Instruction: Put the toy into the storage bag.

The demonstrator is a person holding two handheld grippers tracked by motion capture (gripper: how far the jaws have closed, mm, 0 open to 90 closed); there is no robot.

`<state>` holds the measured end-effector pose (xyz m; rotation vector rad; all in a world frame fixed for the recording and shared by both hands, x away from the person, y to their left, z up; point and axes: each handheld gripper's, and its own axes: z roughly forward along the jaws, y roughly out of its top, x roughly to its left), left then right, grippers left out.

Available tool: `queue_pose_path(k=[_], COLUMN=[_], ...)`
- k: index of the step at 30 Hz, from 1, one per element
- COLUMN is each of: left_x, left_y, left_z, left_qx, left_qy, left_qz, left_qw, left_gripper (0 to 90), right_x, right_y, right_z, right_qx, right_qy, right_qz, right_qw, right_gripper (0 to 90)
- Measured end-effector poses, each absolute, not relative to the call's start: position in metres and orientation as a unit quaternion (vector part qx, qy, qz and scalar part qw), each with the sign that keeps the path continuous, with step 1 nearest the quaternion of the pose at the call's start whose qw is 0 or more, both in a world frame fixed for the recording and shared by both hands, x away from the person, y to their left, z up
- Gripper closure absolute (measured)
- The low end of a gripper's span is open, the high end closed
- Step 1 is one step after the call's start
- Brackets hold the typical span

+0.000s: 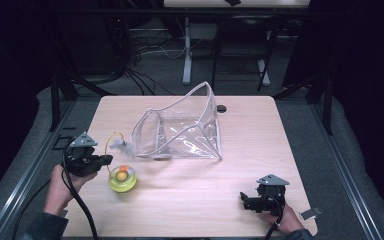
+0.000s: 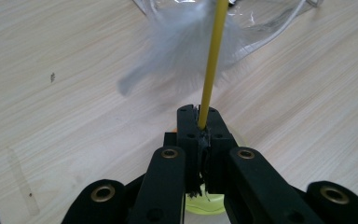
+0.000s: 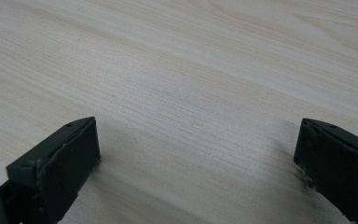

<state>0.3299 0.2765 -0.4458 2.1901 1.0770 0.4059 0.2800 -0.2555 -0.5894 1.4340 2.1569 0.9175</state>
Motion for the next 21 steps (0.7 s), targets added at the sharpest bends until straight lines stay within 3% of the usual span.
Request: queue_pose_path(k=[21], left_x=[0.325], left_y=[0.301], left_z=[-0.427], left_qx=[0.823], left_qy=[0.428], left_qz=[0.182], left_qw=[0.325], left_gripper=[88.3], right_x=[0.280], right_y=[-0.255], right_z=[-0.589], right_qx=[0.512], right_qy=[0.770], right_qz=[0.328], right_qw=[0.196], right_gripper=[0.0])
